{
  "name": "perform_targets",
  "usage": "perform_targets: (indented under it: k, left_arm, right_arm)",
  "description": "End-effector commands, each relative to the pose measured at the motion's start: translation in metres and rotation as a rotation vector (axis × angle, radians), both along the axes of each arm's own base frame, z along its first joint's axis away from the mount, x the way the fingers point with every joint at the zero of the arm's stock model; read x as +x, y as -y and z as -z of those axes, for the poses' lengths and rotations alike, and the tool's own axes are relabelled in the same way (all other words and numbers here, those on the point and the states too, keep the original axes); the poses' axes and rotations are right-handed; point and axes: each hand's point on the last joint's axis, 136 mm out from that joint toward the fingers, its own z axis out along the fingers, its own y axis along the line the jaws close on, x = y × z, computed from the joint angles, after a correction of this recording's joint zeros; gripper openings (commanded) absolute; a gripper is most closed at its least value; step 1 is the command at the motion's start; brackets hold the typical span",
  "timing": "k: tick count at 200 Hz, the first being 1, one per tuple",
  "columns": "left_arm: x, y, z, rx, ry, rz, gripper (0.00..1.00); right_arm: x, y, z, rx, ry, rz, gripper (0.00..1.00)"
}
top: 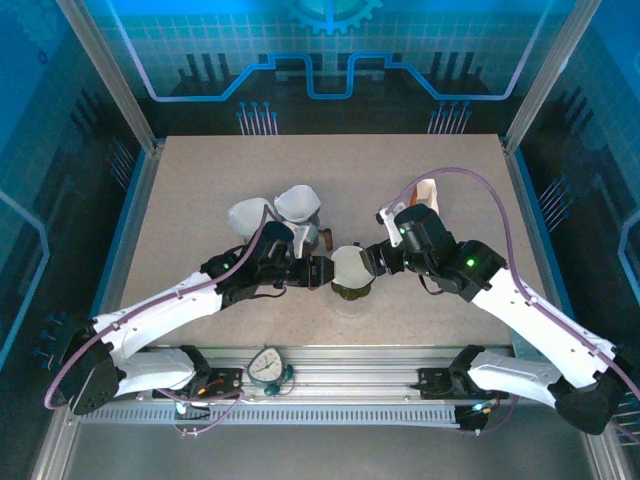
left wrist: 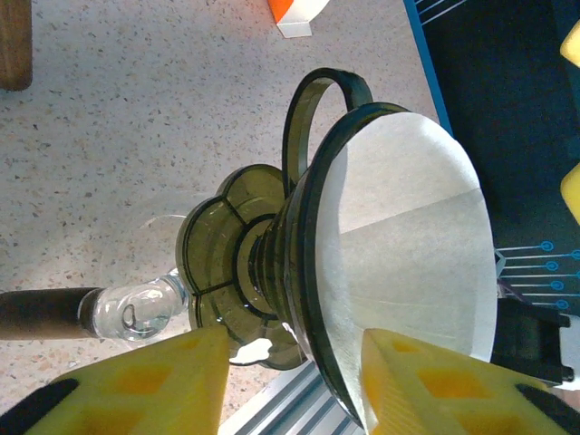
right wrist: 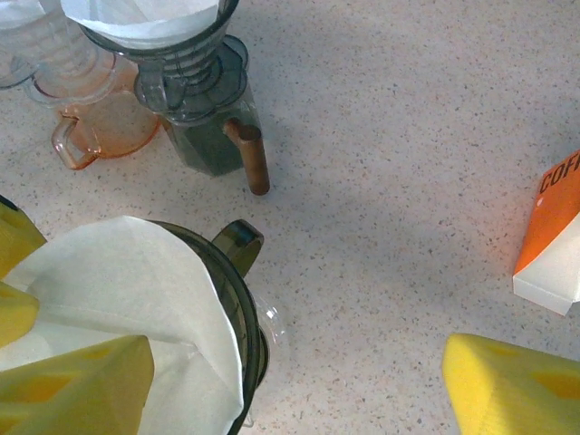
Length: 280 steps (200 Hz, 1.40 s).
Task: Place the coffee filter in the dripper
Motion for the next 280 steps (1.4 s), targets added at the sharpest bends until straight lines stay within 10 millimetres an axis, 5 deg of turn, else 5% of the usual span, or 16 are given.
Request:
perform_targets:
  k: [1, 20, 29, 89, 114, 156, 227, 280]
  left_arm:
    - [0.001, -0.004, -0.003, -0.011, 0.017, -0.018, 0.49]
    - [0.002, -0.006, -0.009, -0.022, 0.036, -0.026, 0.56]
    - [0.002, -0.007, -0.011, -0.028, 0.046, -0.030, 0.59]
    - [0.001, -0.008, -0.015, -0.035, 0.056, -0.033, 0.65]
    - [0.001, -0.007, -0.012, -0.031, 0.046, -0.031, 0.58]
    - [-0.002, -0.006, 0.002, -0.013, 0.007, -0.017, 0.47]
    - [-0.002, -0.005, 0.006, -0.003, -0.004, -0.017, 0.47]
    - [-0.002, -0.006, 0.006, 0.001, -0.001, -0.014, 0.47]
  right_arm:
    - [0.003, 0.008, -0.006, 0.028, 0.022, 0.042, 0.86]
    - [0.003, 0.011, -0.010, 0.040, 0.031, 0.050, 0.90]
    - [0.004, 0.012, -0.012, 0.048, 0.037, 0.057, 1.00]
    - [0.011, 0.016, -0.022, 0.175, 0.037, 0.078, 1.00]
    - [0.008, 0.011, -0.022, 0.179, 0.029, 0.040, 1.00]
    - [0.004, -0.001, 0.004, 0.139, -0.065, -0.016, 1.00]
    - [-0.001, -0.028, 0.047, -0.073, -0.188, -0.133, 0.96]
    - [-0.001, -0.025, 0.064, -0.208, -0.223, -0.147, 0.91]
